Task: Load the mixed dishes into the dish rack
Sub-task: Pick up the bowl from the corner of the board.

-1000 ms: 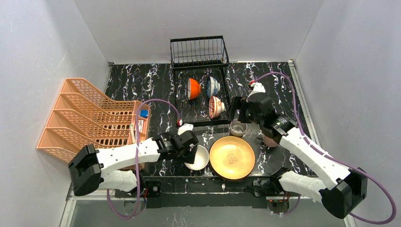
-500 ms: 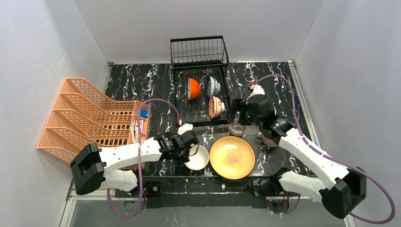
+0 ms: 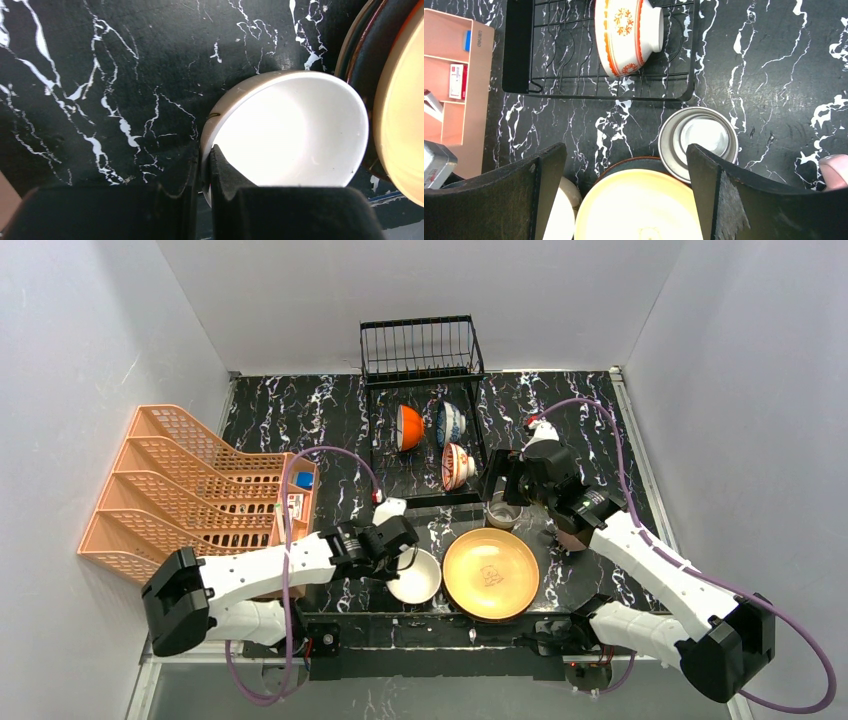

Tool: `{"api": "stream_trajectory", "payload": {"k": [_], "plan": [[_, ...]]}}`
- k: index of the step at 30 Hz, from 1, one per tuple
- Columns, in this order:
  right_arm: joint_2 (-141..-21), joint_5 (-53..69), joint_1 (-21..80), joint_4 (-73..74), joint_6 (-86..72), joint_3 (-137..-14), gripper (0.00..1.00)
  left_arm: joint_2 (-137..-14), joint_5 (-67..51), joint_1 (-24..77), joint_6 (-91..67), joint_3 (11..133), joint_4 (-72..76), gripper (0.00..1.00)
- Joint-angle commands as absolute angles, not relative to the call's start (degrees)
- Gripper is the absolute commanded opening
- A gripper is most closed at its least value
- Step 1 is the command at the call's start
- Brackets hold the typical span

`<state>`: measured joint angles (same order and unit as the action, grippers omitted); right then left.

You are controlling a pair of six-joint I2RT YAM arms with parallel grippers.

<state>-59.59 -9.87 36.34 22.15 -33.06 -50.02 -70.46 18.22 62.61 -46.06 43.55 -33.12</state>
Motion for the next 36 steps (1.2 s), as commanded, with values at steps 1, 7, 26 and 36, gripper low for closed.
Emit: {"api": "stream_trajectory", "payload": {"k": [1,7,26,36], "plan": [[-57.9,-7.2,36.2,20.6,-34.9,-51.9,0.97,-66.1,23.3,62.7,-44.5,43.4,-36.0,0.00],[-56.7,3.7,36.2,18.1,-34.6,-52.7,0.96,-61.4,22.8,60.5,-42.1,45.8,-37.0,0.00],[-57.2,21.1,40.5,-2.7,-47.8,-45.2,0.99,-54.4,-10.6,35.8,-40.0,47.6,-20.5,0.00],[-60.0,18.8,43.8,-9.0,-54.4,-43.3,0.99,-49.9,-24.7,25.4,-48.2,40.8,-5.1,0.00]]}}
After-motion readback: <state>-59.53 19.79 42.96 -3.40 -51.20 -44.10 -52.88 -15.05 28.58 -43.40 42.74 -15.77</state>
